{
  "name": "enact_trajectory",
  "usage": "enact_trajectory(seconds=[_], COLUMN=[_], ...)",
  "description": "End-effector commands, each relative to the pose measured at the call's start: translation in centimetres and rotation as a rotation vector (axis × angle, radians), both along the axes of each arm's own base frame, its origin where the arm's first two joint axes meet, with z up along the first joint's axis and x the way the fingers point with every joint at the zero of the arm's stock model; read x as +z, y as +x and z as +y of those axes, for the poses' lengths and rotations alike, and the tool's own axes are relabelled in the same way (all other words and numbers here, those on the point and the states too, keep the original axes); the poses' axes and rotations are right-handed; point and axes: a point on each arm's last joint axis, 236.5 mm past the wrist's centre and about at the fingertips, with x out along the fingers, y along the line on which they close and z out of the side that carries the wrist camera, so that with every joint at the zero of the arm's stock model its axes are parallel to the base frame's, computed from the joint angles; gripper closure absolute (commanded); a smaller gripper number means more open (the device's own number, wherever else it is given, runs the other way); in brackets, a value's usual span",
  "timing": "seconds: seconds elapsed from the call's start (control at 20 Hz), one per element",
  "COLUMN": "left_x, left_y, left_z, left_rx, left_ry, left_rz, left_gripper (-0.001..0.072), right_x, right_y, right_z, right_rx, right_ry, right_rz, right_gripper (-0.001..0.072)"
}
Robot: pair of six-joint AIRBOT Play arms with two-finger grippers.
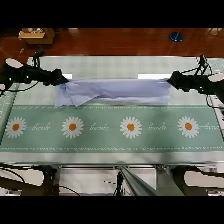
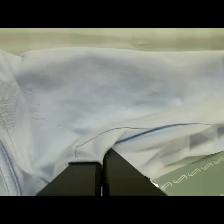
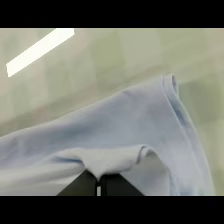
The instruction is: Fold the shirts.
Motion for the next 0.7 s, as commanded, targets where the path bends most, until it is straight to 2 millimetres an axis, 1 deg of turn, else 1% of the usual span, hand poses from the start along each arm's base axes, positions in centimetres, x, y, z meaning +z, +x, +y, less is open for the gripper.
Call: enact_trajectory(seconds=[0.0,0.1,0.2,0.25,0.3,0.35,0.4,0.45,0.55,0.65], left_x=[-1.1,-1.1,-1.4,-1.8,-2.1,-2.2,-2.0,-1.4,0.9,3.8], left_y=[0.2,0.8,1.0,1.1,1.2,1.5,1.7,2.2,3.8,5.2], left_z=[1.4,1.4,1.1,1.0,0.9,0.9,1.1,1.7,4.0,7.5], left_rx=[-0.005,0.005,0.004,0.006,0.006,0.012,0.018,0.023,0.052,0.139], left_ry=[0.081,0.090,0.093,0.096,0.097,0.100,0.105,0.115,0.149,0.189], left_rz=[-0.007,-0.026,-0.028,-0.028,-0.026,-0.032,-0.043,-0.061,-0.122,-0.164], left_gripper=[0.0682,0.0682,0.0682,0.0679,0.0624,0.0427,0.0256,0.0193,0.0192,0.0193], right_x=[-1.4,-2.4,-3.1,-3.3,-3.3,-3.0,-2.3,-1.0,2.7,6.8], right_y=[0.4,-0.1,-0.3,-0.4,-0.4,-0.3,-0.1,0.2,0.8,1.0], right_z=[0.2,0.4,0.6,0.6,0.6,0.7,0.6,0.1,-1.9,-5.3], right_rx=[0.016,0.031,0.039,0.042,0.041,0.051,0.064,0.074,0.067,0.037], right_ry=[-0.016,-0.012,-0.005,-0.004,-0.004,-0.006,-0.016,-0.032,-0.085,-0.185], right_rz=[0.027,0.060,0.081,0.085,0.083,0.073,0.057,0.027,-0.051,-0.128], right_gripper=[0.0689,0.0688,0.0686,0.0625,0.0501,0.0452,0.0452,0.0452,0.0452,0.0452])
